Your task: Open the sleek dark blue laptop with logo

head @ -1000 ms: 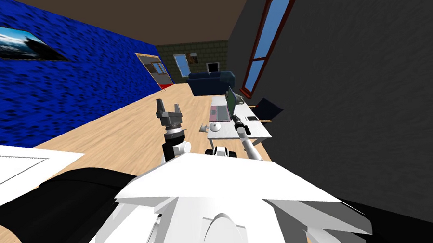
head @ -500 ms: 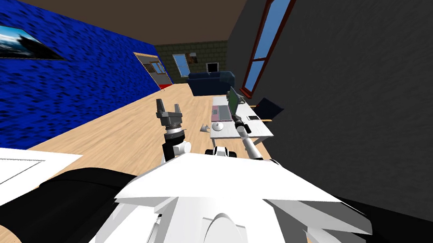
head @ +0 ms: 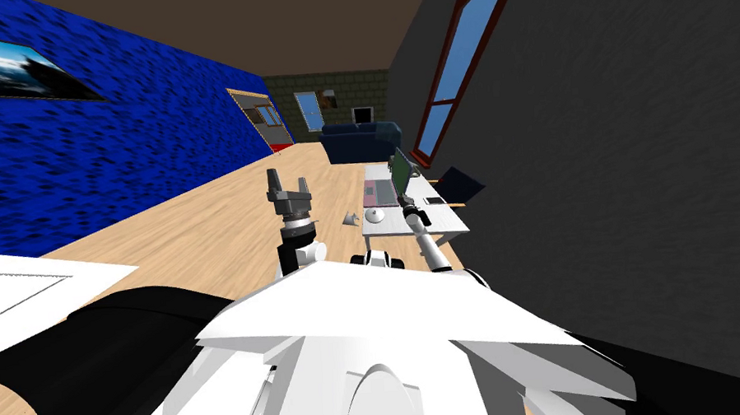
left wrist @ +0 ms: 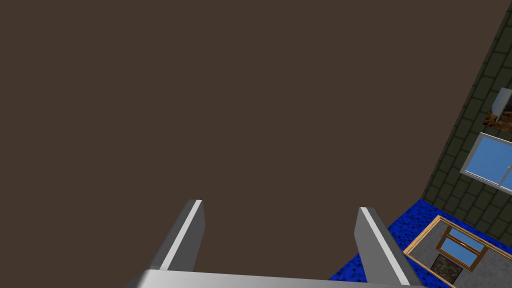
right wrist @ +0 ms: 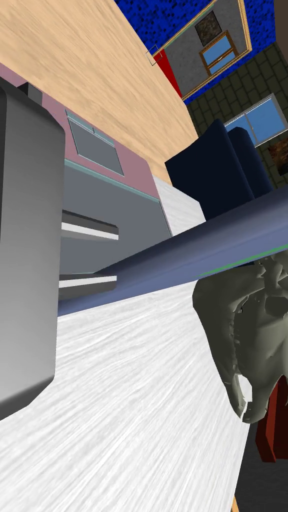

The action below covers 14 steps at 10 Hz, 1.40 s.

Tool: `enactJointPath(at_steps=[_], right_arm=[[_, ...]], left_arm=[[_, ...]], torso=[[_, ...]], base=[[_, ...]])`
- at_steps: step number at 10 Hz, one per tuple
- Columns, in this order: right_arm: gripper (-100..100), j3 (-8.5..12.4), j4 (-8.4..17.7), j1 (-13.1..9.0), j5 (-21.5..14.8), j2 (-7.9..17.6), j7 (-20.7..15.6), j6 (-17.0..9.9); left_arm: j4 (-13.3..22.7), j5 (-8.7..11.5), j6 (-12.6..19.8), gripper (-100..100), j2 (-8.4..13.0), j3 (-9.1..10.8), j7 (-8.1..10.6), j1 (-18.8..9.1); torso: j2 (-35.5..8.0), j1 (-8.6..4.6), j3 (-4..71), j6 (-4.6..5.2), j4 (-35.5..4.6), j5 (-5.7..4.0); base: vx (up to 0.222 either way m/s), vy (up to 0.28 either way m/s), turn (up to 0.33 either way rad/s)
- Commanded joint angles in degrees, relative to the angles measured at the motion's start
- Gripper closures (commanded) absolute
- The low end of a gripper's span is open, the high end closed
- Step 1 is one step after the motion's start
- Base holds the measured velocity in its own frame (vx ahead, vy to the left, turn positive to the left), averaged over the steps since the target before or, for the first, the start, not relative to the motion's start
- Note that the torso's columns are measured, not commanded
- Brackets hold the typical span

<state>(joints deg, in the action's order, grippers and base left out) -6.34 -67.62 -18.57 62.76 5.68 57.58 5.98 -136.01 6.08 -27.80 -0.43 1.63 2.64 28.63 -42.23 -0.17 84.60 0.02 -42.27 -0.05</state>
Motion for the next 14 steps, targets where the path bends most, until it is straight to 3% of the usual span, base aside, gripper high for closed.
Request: enactJointPath(at_steps=[1, 6, 8, 9, 12, 13, 14], right_arm=[[-100, 1.38, -0.98, -0.28, 2.71, 0.93, 1.87, -1.80], [-100, 2.72, -1.44, -1.02, 7.78, 1.15, 5.94, -4.37], [-100, 3.28, -1.39, -1.25, 9.64, -0.38, 7.41, -5.44], [-100, 3.40, -1.35, -1.29, 10.00, -1.63, 7.69, -5.67], [-100, 3.19, -1.17, -1.41, 10.03, -1.36, 7.82, -5.36], [100, 3.16, -1.16, -1.41, 10.04, -1.34, 7.84, -5.33], [100, 3.34, -1.14, -1.45, 9.09, -1.95, 5.96, -5.04]], left_arm=[[0.00, 0.00, 0.00, 0, 0.00, 0.00, 0.00, 0.00], [0.00, 0.00, 0.00, 0, 0.00, 0.00, 0.00, 0.00], [0.00, 0.00, 0.00, 0, 0.00, 0.00, 0.00, 0.00], [0.00, 0.00, 0.00, 0, 0.00, 0.00, 0.00, 0.00], [0.00, 0.00, 0.00, 0, 0.00, 0.00, 0.00, 0.00], [0.00, 0.00, 0.00, 0, 0.00, 0.00, 0.00, 0.00], [0.00, 0.00, 0.00, 0, 0.00, 0.00, 0.00, -0.01]], torso=[[0.00, 0.03, 0.00, -0.01, 0.00, 0.00], [-0.07, 0.19, -0.04, -0.02, -0.02, 0.05], [-0.06, 0.13, -0.04, 0.03, -0.06, 0.05], [-0.04, 0.13, -0.03, 0.00, -0.03, 0.04], [-0.08, 0.19, -0.05, -0.02, -0.02, 0.05], [-0.07, 0.18, -0.05, -0.02, -0.02, 0.05], [-0.03, 0.15, -0.02, 0.02, 0.03, 0.04]], base=[[0.018, -0.015, -0.036], [0.013, -0.011, -0.027], [0.013, -0.008, -0.028], [0.011, -0.012, -0.025], [0.002, -0.002, 0.000], [0.000, 0.000, 0.000], [-0.006, 0.006, 0.033]])
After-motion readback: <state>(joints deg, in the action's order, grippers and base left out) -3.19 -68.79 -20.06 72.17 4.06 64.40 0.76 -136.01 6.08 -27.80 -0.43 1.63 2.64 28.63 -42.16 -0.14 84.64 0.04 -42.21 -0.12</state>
